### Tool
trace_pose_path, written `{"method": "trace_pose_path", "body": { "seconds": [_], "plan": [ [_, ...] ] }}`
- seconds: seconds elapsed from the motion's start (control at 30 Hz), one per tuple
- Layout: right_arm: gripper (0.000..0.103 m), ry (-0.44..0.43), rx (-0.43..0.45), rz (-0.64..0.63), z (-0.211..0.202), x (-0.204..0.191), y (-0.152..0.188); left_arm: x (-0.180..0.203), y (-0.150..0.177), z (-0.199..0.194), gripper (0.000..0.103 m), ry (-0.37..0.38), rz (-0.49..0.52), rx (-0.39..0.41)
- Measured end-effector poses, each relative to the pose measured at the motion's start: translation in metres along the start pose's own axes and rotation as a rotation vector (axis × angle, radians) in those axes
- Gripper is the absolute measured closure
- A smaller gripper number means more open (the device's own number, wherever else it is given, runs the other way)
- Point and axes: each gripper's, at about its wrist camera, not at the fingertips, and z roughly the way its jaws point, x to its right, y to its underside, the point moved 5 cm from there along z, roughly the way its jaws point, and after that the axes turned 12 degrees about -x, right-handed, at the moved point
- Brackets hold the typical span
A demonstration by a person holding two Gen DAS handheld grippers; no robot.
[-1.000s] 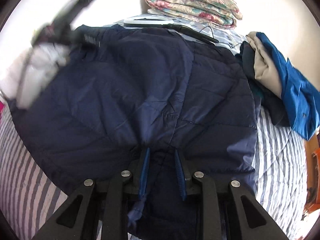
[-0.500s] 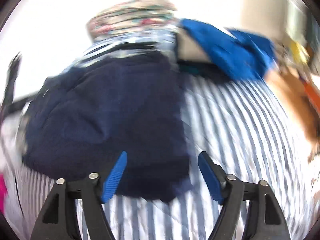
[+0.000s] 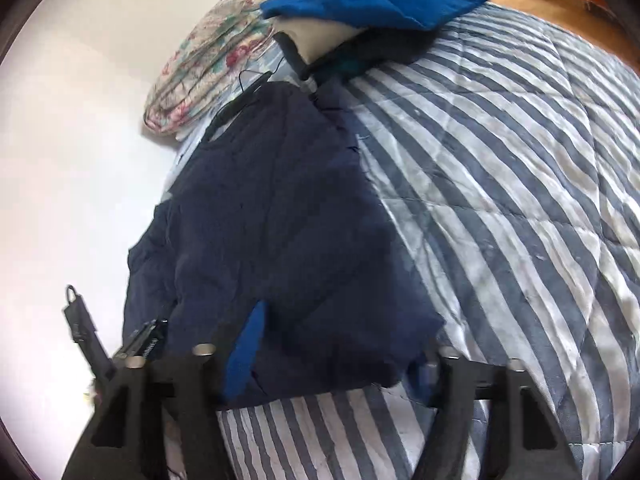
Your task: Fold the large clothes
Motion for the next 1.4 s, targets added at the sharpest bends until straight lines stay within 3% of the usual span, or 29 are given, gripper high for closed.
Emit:
{"method": "trace_pose_path", "body": {
  "seconds": [0.07, 0.17, 0.27, 0.53, 0.7, 0.97, 1.23, 1.4],
  "plan": [
    [0.072, 0.020, 0.016, -0.028, -0.006, -0.008, -0.002, -0.002, 0.004, -0.022, 0.100, 0.008, -0.011, 0.004],
    [0.086, 0.088, 0.051, -0.096, -0.021, -0.020, -0.004, -0.009, 0.015, -0.063, 0.100, 0.017, -0.030, 0.018],
    [0.092, 0.164, 0.087, -0.191, -0.036, -0.041, -0.006, -0.014, 0.032, -0.104, 0.100, 0.058, -0.045, 0.018],
    [0.095, 0.267, 0.199, -0.433, -0.071, -0.119, -0.002, -0.042, 0.121, -0.212, 0.100, 0.193, -0.213, 0.096],
    [0.095, 0.291, 0.242, -0.551, -0.075, -0.172, 0.003, -0.071, 0.171, -0.235, 0.100, 0.158, -0.322, 0.151],
    [0.095, 0.259, 0.280, -0.740, -0.064, -0.271, 0.037, -0.088, 0.193, -0.262, 0.100, 0.106, -0.351, 0.255],
    [0.095, 0.179, 0.210, -0.963, 0.004, -0.376, 0.097, -0.102, 0.203, -0.280, 0.100, 0.109, -0.378, 0.326],
    [0.096, 0.117, 0.076, -1.089, 0.084, -0.427, 0.154, -0.117, 0.209, -0.285, 0.100, 0.094, -0.417, 0.341]
  ]
}}
